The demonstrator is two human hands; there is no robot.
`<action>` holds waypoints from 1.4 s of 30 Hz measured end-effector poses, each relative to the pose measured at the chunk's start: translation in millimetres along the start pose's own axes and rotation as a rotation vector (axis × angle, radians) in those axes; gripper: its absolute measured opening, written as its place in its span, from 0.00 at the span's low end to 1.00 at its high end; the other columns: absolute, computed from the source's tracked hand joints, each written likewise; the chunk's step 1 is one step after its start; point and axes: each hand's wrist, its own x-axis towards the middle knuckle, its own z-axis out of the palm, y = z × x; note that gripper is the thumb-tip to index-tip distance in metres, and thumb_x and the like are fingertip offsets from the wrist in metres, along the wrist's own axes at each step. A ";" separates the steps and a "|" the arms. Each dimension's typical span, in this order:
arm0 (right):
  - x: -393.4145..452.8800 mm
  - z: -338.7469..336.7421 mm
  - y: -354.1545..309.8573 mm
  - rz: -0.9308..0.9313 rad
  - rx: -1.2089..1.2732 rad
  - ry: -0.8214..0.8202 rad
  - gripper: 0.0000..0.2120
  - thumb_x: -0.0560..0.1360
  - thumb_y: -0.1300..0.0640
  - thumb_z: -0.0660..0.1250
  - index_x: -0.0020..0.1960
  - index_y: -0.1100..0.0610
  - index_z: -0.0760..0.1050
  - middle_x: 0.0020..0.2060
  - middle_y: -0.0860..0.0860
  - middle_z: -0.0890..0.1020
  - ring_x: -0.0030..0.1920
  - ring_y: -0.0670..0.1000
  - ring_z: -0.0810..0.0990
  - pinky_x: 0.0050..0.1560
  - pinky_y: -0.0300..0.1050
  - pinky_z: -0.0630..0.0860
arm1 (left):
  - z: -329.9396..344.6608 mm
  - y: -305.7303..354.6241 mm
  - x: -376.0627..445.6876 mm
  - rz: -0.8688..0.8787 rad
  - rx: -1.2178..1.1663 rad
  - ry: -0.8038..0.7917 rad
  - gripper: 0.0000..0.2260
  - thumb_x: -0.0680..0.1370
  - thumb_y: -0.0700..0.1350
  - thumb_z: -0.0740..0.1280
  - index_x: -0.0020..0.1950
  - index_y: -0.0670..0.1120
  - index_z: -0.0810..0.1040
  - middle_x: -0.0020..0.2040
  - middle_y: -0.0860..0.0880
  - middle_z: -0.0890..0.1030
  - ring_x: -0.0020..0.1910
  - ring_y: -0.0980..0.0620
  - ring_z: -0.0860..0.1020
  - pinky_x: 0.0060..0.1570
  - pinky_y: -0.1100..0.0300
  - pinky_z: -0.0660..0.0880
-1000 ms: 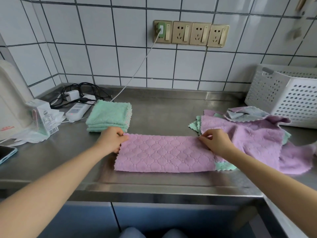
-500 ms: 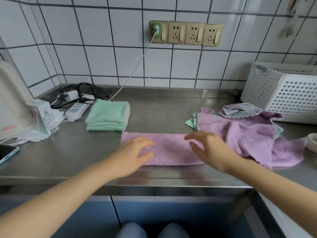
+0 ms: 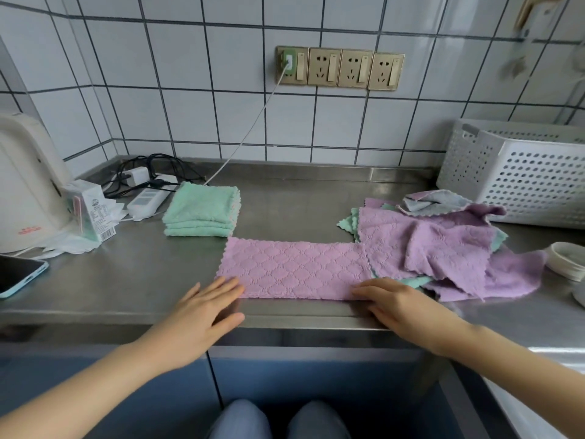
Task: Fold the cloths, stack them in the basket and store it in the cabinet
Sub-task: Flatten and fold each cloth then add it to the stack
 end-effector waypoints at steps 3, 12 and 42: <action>9.7 4.8 -1.9 -0.055 -0.142 0.034 0.12 0.76 0.61 0.64 0.59 0.53 0.75 0.49 0.49 0.77 0.48 0.52 0.77 0.49 0.45 0.77 | -3.4 6.5 4.1 -0.054 0.046 0.065 0.52 0.61 0.78 0.28 0.76 0.54 0.58 0.75 0.60 0.52 0.76 0.58 0.48 0.73 0.58 0.43; 33.1 -13.7 -39.6 0.002 -0.110 0.128 0.09 0.71 0.56 0.59 0.44 0.52 0.78 0.41 0.47 0.78 0.40 0.51 0.77 0.40 0.47 0.76 | 20.7 95.0 33.3 0.099 -0.084 0.146 0.26 0.80 0.58 0.56 0.76 0.55 0.54 0.76 0.58 0.58 0.76 0.56 0.53 0.72 0.66 0.43; 45.6 22.9 -43.1 -0.099 0.410 0.080 0.12 0.79 0.52 0.62 0.58 0.54 0.79 0.56 0.43 0.81 0.57 0.39 0.78 0.57 0.37 0.75 | -13.5 6.1 16.9 0.058 -0.641 0.130 0.16 0.72 0.43 0.62 0.54 0.58 0.83 0.50 0.59 0.84 0.54 0.63 0.79 0.53 0.60 0.77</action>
